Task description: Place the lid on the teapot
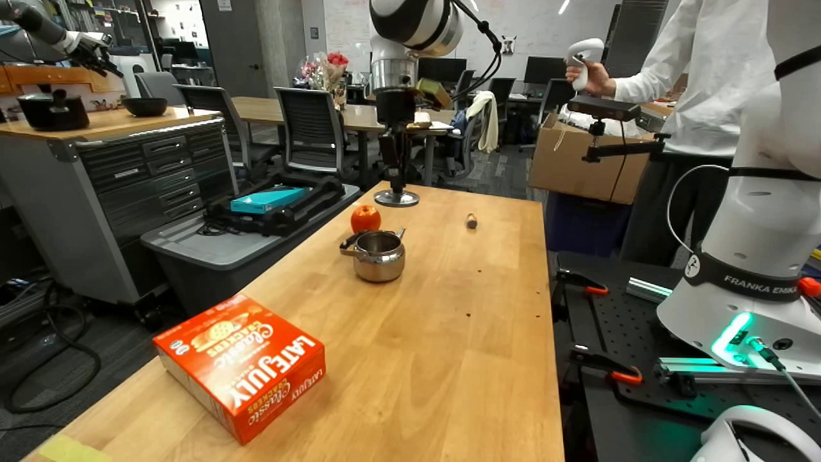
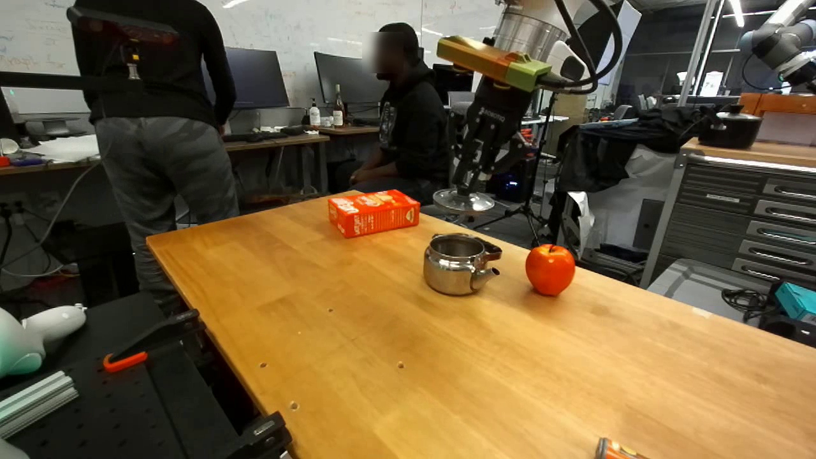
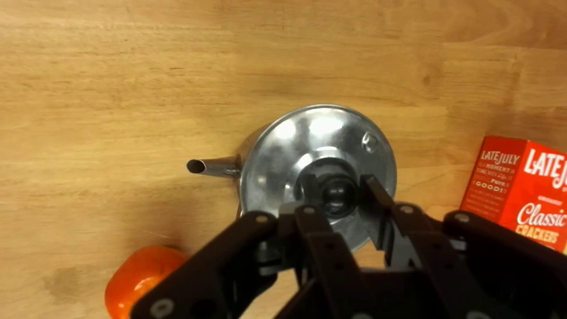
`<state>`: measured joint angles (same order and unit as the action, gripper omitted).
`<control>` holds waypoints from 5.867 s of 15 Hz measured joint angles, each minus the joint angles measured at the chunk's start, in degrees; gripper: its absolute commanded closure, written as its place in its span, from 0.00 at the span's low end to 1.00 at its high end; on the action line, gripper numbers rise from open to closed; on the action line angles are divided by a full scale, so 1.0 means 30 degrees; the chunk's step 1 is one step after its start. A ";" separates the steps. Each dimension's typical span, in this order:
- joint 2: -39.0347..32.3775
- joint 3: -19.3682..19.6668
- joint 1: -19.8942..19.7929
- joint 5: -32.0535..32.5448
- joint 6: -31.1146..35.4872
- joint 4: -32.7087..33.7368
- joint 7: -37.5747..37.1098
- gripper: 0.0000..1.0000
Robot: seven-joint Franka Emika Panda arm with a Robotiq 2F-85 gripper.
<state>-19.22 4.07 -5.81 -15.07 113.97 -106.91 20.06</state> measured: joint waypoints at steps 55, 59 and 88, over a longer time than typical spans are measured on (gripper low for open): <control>-0.3490 -0.1953 -0.0674 0.0332 0.4476 0.0541 0.0489 0.93; -0.3479 -0.2204 -0.0553 0.0494 0.4472 0.0518 0.0489 0.93; -0.1790 -0.2167 -0.0782 0.1759 0.4397 -0.1606 0.0580 0.00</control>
<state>-24.59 -2.43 -8.16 -9.80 127.17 -111.73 21.80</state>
